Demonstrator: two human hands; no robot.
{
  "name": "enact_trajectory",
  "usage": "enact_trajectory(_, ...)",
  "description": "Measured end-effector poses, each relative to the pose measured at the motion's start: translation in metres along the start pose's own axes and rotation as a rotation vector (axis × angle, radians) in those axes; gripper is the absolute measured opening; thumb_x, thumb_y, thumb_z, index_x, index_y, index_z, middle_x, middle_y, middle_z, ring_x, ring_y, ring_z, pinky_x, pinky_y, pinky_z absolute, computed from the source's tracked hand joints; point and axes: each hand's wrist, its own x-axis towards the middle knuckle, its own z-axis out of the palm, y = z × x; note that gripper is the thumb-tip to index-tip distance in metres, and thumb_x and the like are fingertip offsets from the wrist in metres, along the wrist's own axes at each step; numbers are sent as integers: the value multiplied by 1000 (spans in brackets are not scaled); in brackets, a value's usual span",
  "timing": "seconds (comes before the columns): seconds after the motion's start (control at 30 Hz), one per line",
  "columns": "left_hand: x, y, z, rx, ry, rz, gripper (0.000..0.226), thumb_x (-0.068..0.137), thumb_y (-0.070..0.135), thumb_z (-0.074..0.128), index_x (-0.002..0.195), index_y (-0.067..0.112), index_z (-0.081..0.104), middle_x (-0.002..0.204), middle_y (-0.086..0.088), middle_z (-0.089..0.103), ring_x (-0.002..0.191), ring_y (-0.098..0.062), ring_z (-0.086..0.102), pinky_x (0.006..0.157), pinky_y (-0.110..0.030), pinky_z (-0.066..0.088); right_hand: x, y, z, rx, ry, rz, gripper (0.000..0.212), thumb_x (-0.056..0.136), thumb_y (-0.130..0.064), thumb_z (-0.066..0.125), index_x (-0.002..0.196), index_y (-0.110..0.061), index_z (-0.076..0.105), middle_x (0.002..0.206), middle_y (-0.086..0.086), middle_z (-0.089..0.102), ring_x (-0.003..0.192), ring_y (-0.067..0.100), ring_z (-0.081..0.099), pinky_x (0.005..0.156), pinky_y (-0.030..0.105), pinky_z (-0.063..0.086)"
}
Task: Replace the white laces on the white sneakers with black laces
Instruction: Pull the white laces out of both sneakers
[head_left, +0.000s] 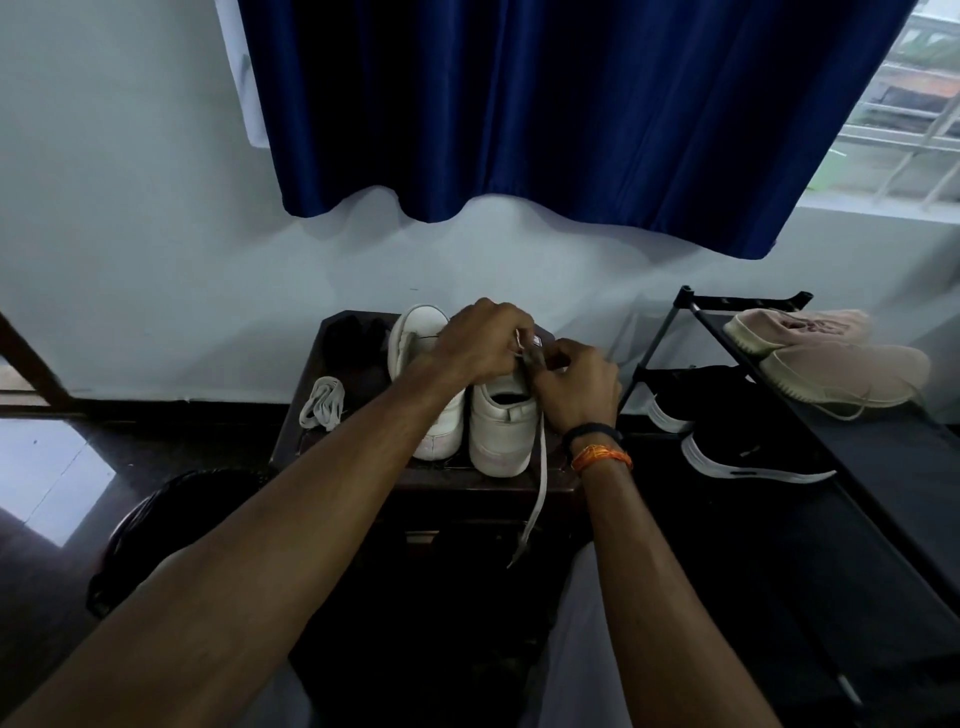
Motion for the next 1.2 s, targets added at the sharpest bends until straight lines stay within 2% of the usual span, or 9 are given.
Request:
enact_trajectory(0.2, 4, -4, 9, -86, 214, -90, 20, 76, 0, 65, 79, 13, 78, 83, -3, 75, 94, -25, 60, 78, -35, 52, -1, -2, 4, -98, 49, -50, 20, 88, -31, 67, 98, -17, 75, 93, 12, 74, 91, 36, 67, 67, 28, 40)
enact_trajectory(0.33, 4, -14, -5, -228, 451, -293, 24, 67, -6, 58, 72, 11, 75, 74, -2, 73, 74, -21, 68, 69, -38, 59, -2, -4, 5, -111, 64, -40, 21, 87, -27, 66, 104, -19, 76, 98, 13, 74, 96, 37, 66, 71, 30, 44)
enact_trajectory(0.43, 0, -27, -24, -250, 555, -474, 17, 71, 2, 62, 79, 11, 74, 81, -3, 73, 76, -21, 68, 72, -38, 60, -3, -5, 5, -97, 67, -32, 20, 87, -25, 65, 103, -20, 77, 97, 13, 75, 96, 37, 66, 70, 29, 41)
enact_trajectory(0.53, -5, -33, -28, -178, 486, -494, 16, 72, 7, 66, 86, 14, 73, 91, -1, 72, 83, -23, 68, 76, -42, 59, -4, -6, 7, -91, 56, -16, 19, 87, -22, 65, 101, -16, 77, 96, 14, 74, 93, 37, 66, 68, 26, 36)
enact_trajectory(0.67, -8, -18, -21, -134, 320, -231, 33, 73, 2, 67, 103, 14, 72, 113, -2, 61, 94, -18, 59, 80, -35, 50, -3, -6, 9, -84, 67, -11, 19, 88, -24, 65, 99, -14, 77, 95, 12, 75, 92, 36, 67, 68, 26, 38)
enact_trajectory(0.77, -7, -3, -17, -33, 146, -36, 34, 73, 8, 67, 105, 18, 74, 110, 1, 67, 99, -20, 61, 80, -35, 51, -4, -7, 8, -86, 57, -8, 20, 89, -24, 65, 101, -14, 77, 96, 14, 75, 92, 36, 67, 68, 26, 38)
enact_trajectory(0.87, -7, 1, -6, 107, 2, 15, 29, 74, 21, 72, 103, 24, 76, 103, 0, 73, 98, -24, 66, 78, -34, 53, -4, -8, 7, -89, 48, -5, 20, 87, -22, 65, 100, -12, 77, 93, 15, 74, 91, 37, 66, 67, 26, 36)
enact_trajectory(1.0, -4, 0, 5, 242, 105, -14, 21, 84, 26, 69, 104, 24, 76, 102, -6, 72, 99, -30, 65, 78, -38, 50, -4, -9, 8, -86, 60, -17, 21, 87, -23, 65, 102, -14, 77, 94, 15, 74, 92, 38, 67, 67, 26, 36)
enact_trajectory(1.2, -8, -7, -4, 66, 326, -182, 8, 80, 16, 66, 80, 16, 74, 85, -3, 73, 86, -27, 67, 73, -39, 56, -4, -8, 12, -109, 109, -15, 22, 89, -27, 64, 106, -19, 76, 98, 13, 74, 95, 36, 66, 67, 26, 34)
